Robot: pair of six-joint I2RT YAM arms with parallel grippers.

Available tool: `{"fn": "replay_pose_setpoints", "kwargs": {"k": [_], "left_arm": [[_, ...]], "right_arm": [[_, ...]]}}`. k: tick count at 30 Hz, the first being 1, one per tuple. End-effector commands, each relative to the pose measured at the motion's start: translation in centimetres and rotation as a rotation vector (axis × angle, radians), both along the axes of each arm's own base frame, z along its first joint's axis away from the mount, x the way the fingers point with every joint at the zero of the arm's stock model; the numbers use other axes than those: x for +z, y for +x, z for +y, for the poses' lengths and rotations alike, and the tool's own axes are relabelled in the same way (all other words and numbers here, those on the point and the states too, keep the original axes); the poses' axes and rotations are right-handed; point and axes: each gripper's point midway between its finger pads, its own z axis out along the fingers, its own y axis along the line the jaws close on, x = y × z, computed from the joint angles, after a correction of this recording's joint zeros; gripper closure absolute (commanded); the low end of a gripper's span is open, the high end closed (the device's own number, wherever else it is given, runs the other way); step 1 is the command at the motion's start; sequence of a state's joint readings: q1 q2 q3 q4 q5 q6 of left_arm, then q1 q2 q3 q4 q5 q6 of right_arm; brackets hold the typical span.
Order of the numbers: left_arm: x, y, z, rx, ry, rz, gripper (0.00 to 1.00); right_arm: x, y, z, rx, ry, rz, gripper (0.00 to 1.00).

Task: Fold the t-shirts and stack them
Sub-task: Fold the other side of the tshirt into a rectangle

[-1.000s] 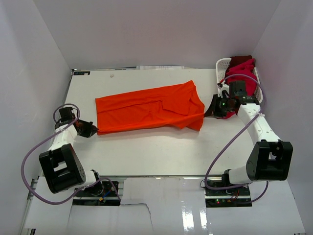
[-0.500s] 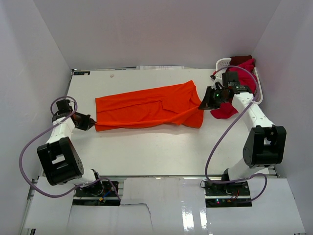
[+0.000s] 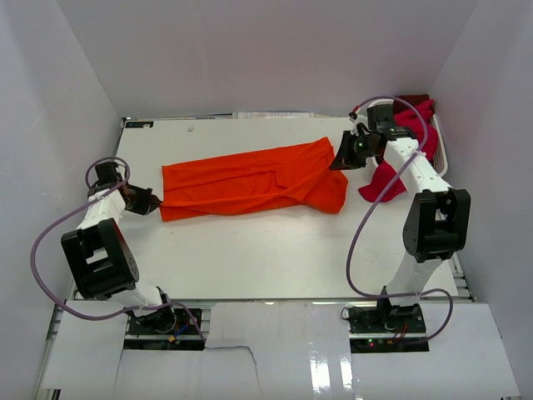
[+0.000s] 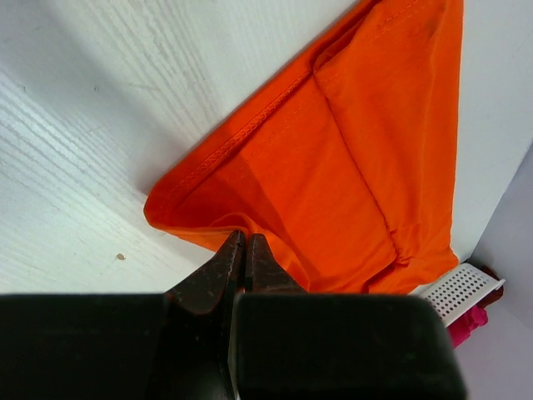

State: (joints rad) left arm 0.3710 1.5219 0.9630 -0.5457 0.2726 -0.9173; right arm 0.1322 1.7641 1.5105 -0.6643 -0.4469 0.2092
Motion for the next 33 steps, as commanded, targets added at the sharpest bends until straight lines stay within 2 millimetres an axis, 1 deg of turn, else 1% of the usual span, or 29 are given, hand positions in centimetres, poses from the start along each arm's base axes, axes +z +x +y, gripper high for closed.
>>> {"fn": "replay_pose_setpoints", "kwargs": {"k": [1, 2, 3, 4, 5, 6, 7, 8, 9, 10, 11, 12, 14, 15, 19, 22, 23, 24, 25, 26, 32, 33], "left_arm": [[1.2, 1.5, 1.0, 0.015, 0.029, -0.037, 1.00], [1.3, 1.7, 1.1, 0.015, 0.031, -0.040, 1.00], [1.3, 1.8, 1.1, 0.014, 0.031, -0.039, 1.00], [1.1, 1.9, 1.1, 0.013, 0.025, -0.034, 1.00], [1.2, 2.0, 1.2, 0.010, 0.027, -0.037, 1.00], [1.3, 2.3, 1.3, 0.011, 0.031, -0.044, 1.00], [1.4, 2.5, 1.3, 0.012, 0.032, -0.046, 1.00], [1.2, 2.5, 1.3, 0.011, 0.031, -0.043, 1.00], [1.3, 2.7, 1.4, 0.010, 0.033, -0.046, 1.00], [1.4, 2.9, 1.5, 0.011, 0.032, -0.050, 1.00], [1.2, 3.0, 1.4, 0.006, 0.028, -0.044, 1.00], [1.1, 3.2, 1.4, 0.005, 0.028, -0.044, 1.00], [1.1, 3.7, 1.3, -0.001, 0.027, -0.041, 1.00], [1.1, 3.8, 1.4, -0.003, 0.029, -0.042, 1.00], [1.3, 5.2, 1.1, -0.017, 0.047, -0.050, 1.00], [0.9, 5.7, 0.9, -0.026, 0.044, -0.041, 1.00], [1.1, 6.1, 0.9, -0.027, 0.047, -0.046, 1.00], [0.7, 6.2, 0.9, -0.027, 0.042, -0.036, 1.00], [0.7, 6.4, 0.8, -0.032, 0.042, -0.036, 1.00], [0.8, 6.7, 0.8, -0.032, 0.043, -0.040, 1.00], [0.9, 7.7, 1.0, -0.034, 0.063, -0.044, 1.00], [0.8, 7.8, 1.1, -0.033, 0.064, -0.043, 1.00]], "right_arm": [[1.2, 1.9, 0.6, 0.002, 0.007, -0.024, 0.92], [2.0, 2.6, 0.9, 0.007, 0.008, -0.046, 0.92], [1.5, 3.1, 0.9, 0.006, 0.005, -0.035, 0.92], [1.5, 3.2, 1.0, 0.008, 0.003, -0.025, 0.92], [2.2, 3.9, 1.1, 0.009, 0.006, -0.047, 0.92], [1.7, 4.4, 1.2, 0.010, 0.004, -0.035, 0.92], [1.7, 4.6, 1.3, 0.011, 0.005, -0.031, 0.92], [2.5, 5.2, 1.4, 0.012, 0.009, -0.050, 0.92], [1.9, 5.6, 1.5, 0.013, 0.007, -0.037, 0.92], [2.0, 5.9, 1.6, 0.013, 0.009, -0.037, 0.92], [2.0, 6.1, 1.7, 0.016, 0.009, -0.032, 0.92], [2.1, 6.8, 1.9, 0.016, 0.009, -0.038, 0.92], [2.1, 7.2, 2.0, 0.019, 0.008, -0.036, 0.92], [1.9, 7.8, 2.1, 0.018, 0.007, -0.038, 0.92], [1.5, 8.6, 2.3, 0.024, 0.007, -0.032, 0.92], [1.2, 9.3, 2.5, 0.025, 0.012, -0.032, 0.92], [0.7, 9.5, 2.5, 0.024, 0.009, -0.023, 0.92], [0.7, 9.8, 2.6, 0.023, 0.008, -0.026, 0.92], [1.1, 10.2, 2.6, 0.023, 0.011, -0.041, 0.92], [0.7, 10.4, 2.7, 0.022, 0.012, -0.035, 0.92], [0.7, 12.3, 3.0, 0.024, 0.020, -0.082, 0.92], [0.6, 12.3, 3.0, 0.022, 0.017, -0.080, 0.92]]}}
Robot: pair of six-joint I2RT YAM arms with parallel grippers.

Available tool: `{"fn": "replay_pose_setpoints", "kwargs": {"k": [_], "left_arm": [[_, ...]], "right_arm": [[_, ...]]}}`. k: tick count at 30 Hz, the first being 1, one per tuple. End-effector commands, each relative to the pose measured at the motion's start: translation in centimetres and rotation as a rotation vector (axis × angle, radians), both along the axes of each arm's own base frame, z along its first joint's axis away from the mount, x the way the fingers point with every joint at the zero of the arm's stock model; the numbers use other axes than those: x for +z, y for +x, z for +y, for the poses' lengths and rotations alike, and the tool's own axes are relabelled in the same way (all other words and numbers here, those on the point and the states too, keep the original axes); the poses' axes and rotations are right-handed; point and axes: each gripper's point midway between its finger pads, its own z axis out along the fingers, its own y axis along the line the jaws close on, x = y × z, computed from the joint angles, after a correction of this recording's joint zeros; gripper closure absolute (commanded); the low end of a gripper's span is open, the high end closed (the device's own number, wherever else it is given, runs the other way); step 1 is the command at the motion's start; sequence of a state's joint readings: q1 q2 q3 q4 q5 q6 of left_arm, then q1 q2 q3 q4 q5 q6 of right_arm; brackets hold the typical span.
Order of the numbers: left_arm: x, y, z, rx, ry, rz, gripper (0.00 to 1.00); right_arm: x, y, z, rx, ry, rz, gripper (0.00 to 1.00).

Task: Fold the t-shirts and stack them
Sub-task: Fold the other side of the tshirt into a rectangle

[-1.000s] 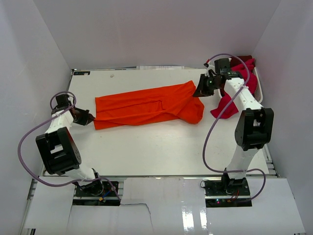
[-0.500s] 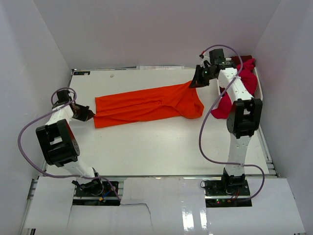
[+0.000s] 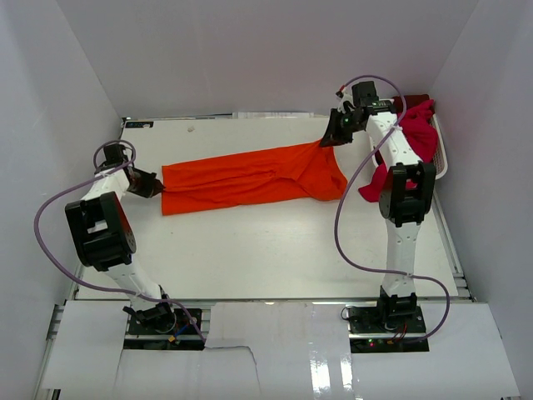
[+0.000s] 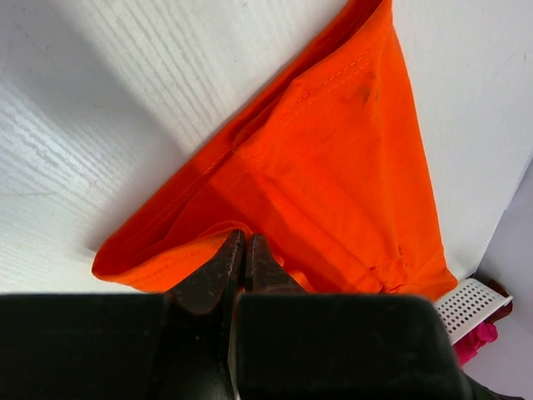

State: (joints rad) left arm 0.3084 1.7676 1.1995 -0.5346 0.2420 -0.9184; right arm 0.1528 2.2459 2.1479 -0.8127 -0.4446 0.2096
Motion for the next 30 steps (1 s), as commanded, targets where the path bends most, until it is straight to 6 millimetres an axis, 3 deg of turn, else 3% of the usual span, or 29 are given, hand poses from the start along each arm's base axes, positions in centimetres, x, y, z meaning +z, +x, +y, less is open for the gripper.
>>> {"fn": "replay_pose_setpoints", "kwargs": {"k": [1, 20, 30], "left_arm": [[1.5, 1.5, 0.8, 0.013, 0.040, -0.046, 1.00], [-0.3, 2.1, 0.9, 0.018, 0.018, -0.006, 1.00], [0.3, 3.6, 1.3, 0.028, 0.017, -0.027, 1.00]], "right_arm": [[1.9, 1.8, 0.4, 0.000, 0.020, -0.087, 0.92], [-0.1, 4.7, 0.8, -0.016, 0.040, -0.176, 0.92], [-0.9, 5.9, 1.4, -0.006, 0.069, -0.215, 0.92]]}}
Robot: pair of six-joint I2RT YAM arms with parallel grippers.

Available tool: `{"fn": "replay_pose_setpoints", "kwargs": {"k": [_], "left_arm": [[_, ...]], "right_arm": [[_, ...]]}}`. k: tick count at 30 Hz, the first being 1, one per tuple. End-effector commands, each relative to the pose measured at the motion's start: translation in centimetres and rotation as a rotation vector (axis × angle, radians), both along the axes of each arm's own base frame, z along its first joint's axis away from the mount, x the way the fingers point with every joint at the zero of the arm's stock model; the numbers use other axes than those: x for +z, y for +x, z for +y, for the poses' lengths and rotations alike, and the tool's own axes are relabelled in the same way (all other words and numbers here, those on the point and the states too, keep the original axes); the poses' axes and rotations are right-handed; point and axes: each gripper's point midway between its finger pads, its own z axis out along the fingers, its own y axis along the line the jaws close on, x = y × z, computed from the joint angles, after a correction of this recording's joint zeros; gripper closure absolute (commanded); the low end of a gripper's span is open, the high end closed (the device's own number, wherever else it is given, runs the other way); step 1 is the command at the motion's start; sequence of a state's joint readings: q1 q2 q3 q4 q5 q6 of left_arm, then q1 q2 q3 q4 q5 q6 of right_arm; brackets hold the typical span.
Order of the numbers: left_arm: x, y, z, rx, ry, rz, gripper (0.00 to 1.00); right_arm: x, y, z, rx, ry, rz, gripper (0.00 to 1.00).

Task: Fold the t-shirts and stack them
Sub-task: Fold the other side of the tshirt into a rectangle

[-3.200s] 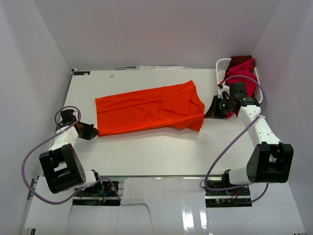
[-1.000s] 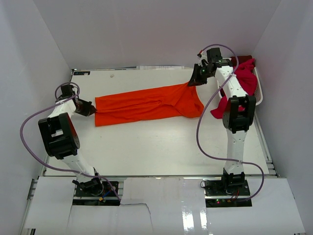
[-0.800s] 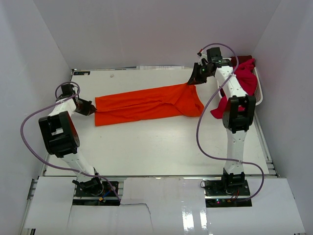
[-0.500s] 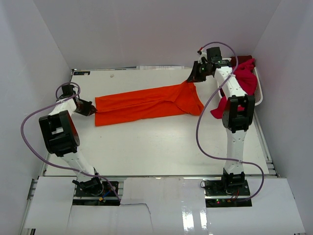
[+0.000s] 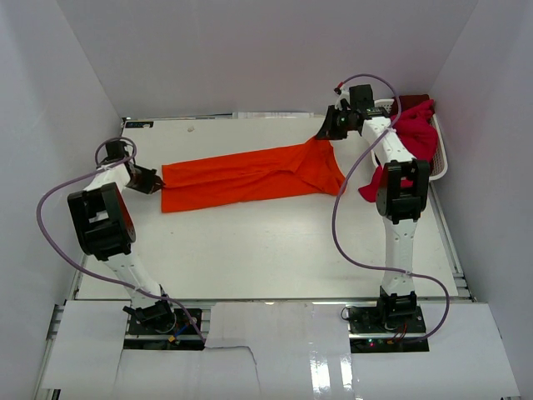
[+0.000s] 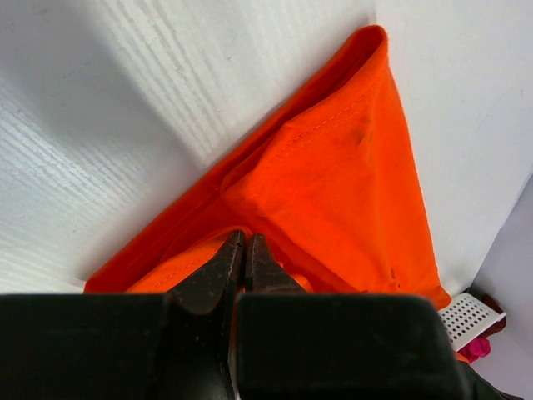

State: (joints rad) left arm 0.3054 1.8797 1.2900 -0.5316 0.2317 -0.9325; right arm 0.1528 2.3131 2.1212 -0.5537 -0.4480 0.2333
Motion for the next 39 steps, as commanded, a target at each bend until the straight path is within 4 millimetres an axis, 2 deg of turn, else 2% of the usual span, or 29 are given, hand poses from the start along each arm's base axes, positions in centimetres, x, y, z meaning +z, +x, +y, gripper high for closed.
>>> {"fn": "replay_pose_setpoints", "kwargs": {"k": [1, 5, 9, 16, 22, 27, 30, 31, 32, 34, 35, 37, 38, 39], "left_arm": [[1.9, 1.6, 0.7, 0.015, 0.022, -0.053, 1.00], [1.9, 2.0, 0.8, 0.018, 0.019, -0.055, 1.00], [1.0, 2.0, 0.7, 0.016, 0.012, -0.037, 1.00], [-0.2, 1.9, 0.9, 0.032, 0.011, -0.019, 1.00], [-1.0, 2.5, 0.9, 0.027, 0.001, -0.018, 1.00], [-1.9, 2.4, 0.9, 0.030, -0.003, 0.002, 1.00], [-2.4, 2.5, 0.7, 0.028, -0.021, 0.011, 0.98], [-2.4, 2.5, 0.6, 0.026, -0.025, 0.010, 0.97], [-2.5, 2.6, 0.5, 0.023, -0.031, 0.011, 0.96], [-2.8, 2.4, 0.3, 0.024, -0.045, 0.020, 0.88], [-2.8, 2.5, 0.3, 0.027, -0.047, 0.020, 0.76], [-2.7, 2.4, 0.4, 0.039, -0.041, 0.022, 0.66], [-2.4, 2.4, 0.6, 0.044, -0.036, 0.019, 0.51], [-2.1, 2.5, 0.7, 0.050, -0.029, 0.014, 0.47]], "right_arm": [[0.8, 1.3, 0.6, 0.011, 0.032, -0.073, 0.92], [0.6, 1.8, 0.8, 0.009, 0.044, -0.082, 0.92], [0.3, 2.4, 1.2, 0.017, 0.066, -0.095, 0.92], [-1.2, 3.2, 2.0, 0.032, 0.113, -0.112, 0.91], [-3.4, 3.4, 2.9, 0.049, 0.162, -0.085, 0.91], [-3.7, 4.0, 3.0, 0.044, 0.158, -0.112, 0.91], [-3.9, 4.2, 3.0, 0.039, 0.153, -0.118, 0.84], [-3.8, 4.3, 3.0, 0.038, 0.152, -0.121, 0.75], [-3.6, 4.4, 2.9, 0.036, 0.151, -0.126, 0.72], [-3.4, 4.4, 2.9, 0.032, 0.149, -0.136, 0.62], [-3.4, 4.5, 2.8, 0.031, 0.147, -0.140, 0.58], [-2.9, 4.5, 2.6, 0.021, 0.139, -0.157, 0.53], [-2.8, 4.4, 2.6, 0.021, 0.136, -0.164, 0.52], [-2.5, 4.4, 2.5, 0.024, 0.134, -0.174, 0.50]]}}
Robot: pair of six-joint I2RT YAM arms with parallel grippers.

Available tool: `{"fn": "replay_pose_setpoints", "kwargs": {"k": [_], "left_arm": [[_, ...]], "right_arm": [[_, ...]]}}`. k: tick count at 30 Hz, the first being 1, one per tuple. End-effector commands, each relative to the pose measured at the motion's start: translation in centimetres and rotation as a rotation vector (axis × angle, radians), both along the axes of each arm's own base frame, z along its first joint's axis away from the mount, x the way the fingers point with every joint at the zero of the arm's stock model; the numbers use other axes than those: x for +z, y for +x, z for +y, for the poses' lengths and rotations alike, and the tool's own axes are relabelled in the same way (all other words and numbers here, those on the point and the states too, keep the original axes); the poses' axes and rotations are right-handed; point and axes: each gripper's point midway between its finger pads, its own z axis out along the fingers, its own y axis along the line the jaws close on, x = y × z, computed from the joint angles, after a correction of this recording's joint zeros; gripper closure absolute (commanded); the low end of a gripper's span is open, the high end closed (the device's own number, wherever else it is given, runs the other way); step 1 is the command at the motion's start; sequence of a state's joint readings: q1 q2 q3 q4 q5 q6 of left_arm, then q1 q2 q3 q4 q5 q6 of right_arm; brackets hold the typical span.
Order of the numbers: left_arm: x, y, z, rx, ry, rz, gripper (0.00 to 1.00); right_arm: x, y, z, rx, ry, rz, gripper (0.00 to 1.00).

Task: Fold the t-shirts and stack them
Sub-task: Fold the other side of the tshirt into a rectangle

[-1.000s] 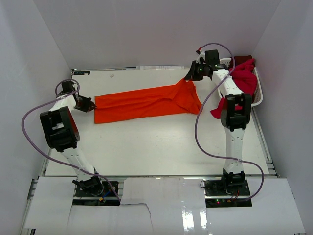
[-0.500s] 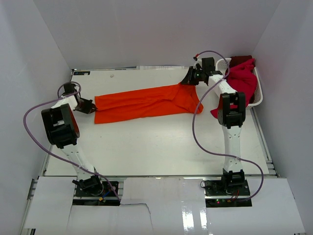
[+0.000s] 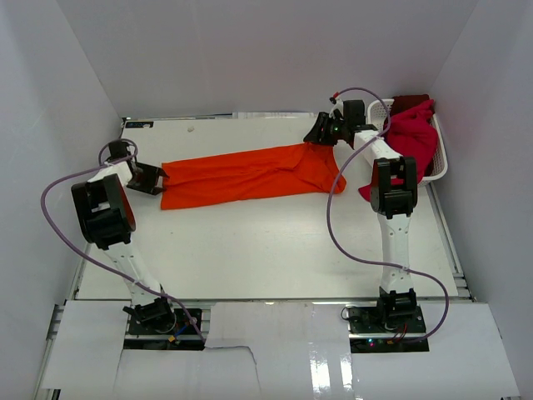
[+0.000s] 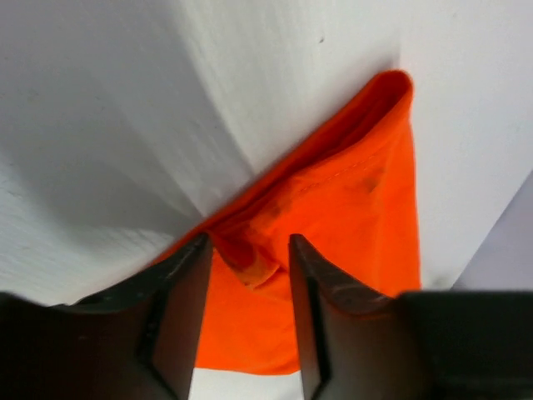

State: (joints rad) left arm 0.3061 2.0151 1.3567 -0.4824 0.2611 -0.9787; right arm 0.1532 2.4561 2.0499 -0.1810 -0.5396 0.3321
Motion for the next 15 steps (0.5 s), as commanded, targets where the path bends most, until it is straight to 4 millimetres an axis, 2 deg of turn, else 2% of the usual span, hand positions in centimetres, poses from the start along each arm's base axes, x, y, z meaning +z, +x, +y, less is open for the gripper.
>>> {"fn": "replay_pose_setpoints", "kwargs": {"k": [1, 3, 4, 6, 7, 9, 11, 12, 13, 15], "left_arm": [[1.1, 0.3, 0.8, 0.026, 0.037, -0.008, 0.45], [2.1, 0.9, 1.3, 0.037, 0.054, -0.031, 0.39], [2.5, 1.1, 1.7, 0.042, 0.063, -0.040, 0.38], [3.8, 1.7, 2.2, 0.050, 0.078, -0.073, 0.38], [4.2, 2.0, 2.4, 0.051, 0.083, -0.084, 0.38], [5.3, 2.5, 2.7, 0.057, 0.089, -0.110, 0.38], [6.2, 2.8, 2.7, 0.060, 0.087, -0.138, 0.38], [6.4, 2.8, 2.6, 0.064, 0.081, -0.147, 0.38], [6.7, 3.0, 2.7, 0.067, 0.081, -0.163, 0.38], [7.4, 3.1, 2.4, 0.071, 0.065, -0.198, 0.38]], "right_arm": [[3.5, 0.5, 0.2, 0.000, -0.006, -0.111, 0.49], [3.6, 0.2, 0.1, 0.002, -0.010, -0.118, 0.48], [4.6, 0.2, -0.1, 0.001, -0.011, -0.146, 0.47], [4.5, -0.3, -0.1, 0.005, -0.015, -0.142, 0.47], [5.2, -0.5, -0.1, 0.012, -0.015, -0.156, 0.47], [4.8, -1.1, -0.1, 0.018, -0.017, -0.142, 0.47], [5.3, -1.6, -0.1, 0.024, -0.017, -0.155, 0.46], [4.4, -2.2, -0.1, 0.029, -0.018, -0.137, 0.46], [4.8, -2.4, -0.1, 0.030, -0.019, -0.142, 0.46], [4.2, -3.2, -0.3, 0.033, -0.025, -0.131, 0.46]]}}
